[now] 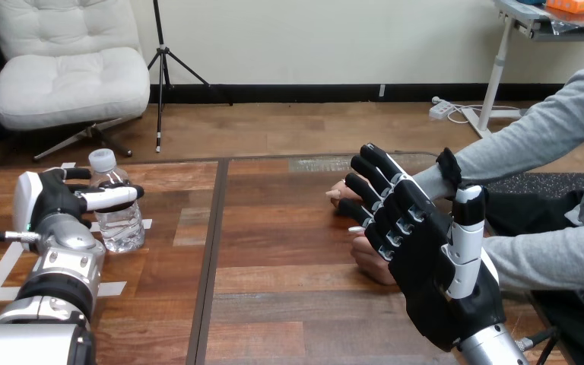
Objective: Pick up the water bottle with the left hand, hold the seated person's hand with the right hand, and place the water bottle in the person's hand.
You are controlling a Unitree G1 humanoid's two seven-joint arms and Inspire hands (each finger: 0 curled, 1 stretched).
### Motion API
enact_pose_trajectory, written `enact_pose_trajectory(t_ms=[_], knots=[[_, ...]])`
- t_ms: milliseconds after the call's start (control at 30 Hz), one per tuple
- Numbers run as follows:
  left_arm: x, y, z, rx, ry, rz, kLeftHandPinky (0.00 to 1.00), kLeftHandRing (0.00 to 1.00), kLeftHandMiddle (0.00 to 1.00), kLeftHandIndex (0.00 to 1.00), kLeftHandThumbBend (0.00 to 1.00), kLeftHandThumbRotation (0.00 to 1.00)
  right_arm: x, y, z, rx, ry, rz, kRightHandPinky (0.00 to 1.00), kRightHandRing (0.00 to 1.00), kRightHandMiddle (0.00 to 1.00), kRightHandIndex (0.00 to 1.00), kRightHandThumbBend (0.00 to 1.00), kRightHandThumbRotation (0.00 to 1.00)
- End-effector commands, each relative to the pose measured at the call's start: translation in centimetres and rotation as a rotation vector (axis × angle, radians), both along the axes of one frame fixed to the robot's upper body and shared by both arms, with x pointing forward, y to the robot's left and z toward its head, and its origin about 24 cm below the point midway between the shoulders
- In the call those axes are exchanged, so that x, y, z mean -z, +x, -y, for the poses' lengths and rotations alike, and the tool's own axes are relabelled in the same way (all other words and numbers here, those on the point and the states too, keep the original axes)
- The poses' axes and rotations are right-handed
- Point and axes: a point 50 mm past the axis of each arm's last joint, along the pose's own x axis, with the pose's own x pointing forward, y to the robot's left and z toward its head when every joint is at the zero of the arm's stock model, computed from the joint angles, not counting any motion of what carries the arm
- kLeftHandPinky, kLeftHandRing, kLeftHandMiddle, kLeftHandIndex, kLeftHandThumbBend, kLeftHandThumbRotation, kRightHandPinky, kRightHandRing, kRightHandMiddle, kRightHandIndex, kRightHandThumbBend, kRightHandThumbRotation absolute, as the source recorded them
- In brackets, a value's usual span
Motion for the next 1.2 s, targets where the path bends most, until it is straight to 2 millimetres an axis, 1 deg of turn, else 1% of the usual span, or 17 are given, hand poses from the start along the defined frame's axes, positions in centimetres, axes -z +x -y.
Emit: enact_pose_trajectory(t_ms=[0,167,333,600,667,867,1000,1167], knots=[[-3.02,1.76,0.3,0.04,0.005,0.078,0.58,0.7,0.74,0.74,0.94,0.11,-1.97,0.53,-0.1,0.004,0.014,0.1,0.94,0.98,0.96,0.94,0.92,1.0],[-3.02,1.8,0.25,0.068,0.016,0.05,0.63,0.74,0.79,0.78,0.94,0.16,-1.94,0.51,-0.1,0.0,0.016,0.102,0.94,0.98,0.96,0.94,0.92,1.0],[-3.06,1.84,0.24,0.083,0.022,0.033,0.67,0.78,0.82,0.83,0.97,0.24,-1.95,0.49,-0.11,0.001,0.016,0.102,0.94,0.98,0.97,0.94,0.91,1.0],[-2.99,1.81,0.22,0.103,0.019,0.042,0.69,0.8,0.85,0.86,1.0,0.31,-1.94,0.49,-0.09,0.002,0.014,0.105,0.93,0.97,0.96,0.94,0.91,1.0],[-3.01,1.84,0.27,0.104,0.02,0.044,0.69,0.8,0.85,0.86,1.0,0.32,-1.94,0.5,-0.09,0.001,0.014,0.105,0.93,0.97,0.96,0.94,0.91,1.0],[-3.29,2.09,0.61,0.099,0.01,0.037,0.64,0.76,0.8,0.82,0.99,0.32,-1.91,0.5,-0.1,0.0,0.018,0.1,0.93,0.97,0.96,0.94,0.91,1.0],[-3.42,2.22,0.77,0.098,0.002,0.024,0.63,0.77,0.81,0.86,0.97,0.31,-1.9,0.51,-0.1,-0.001,0.017,0.1,0.93,0.97,0.96,0.94,0.91,1.0],[-3.62,2.38,0.98,0.106,0.017,0.011,0.66,0.81,0.84,0.9,0.97,0.33,-1.9,0.49,-0.09,-0.001,0.016,0.101,0.93,0.97,0.96,0.94,0.92,1.0]])
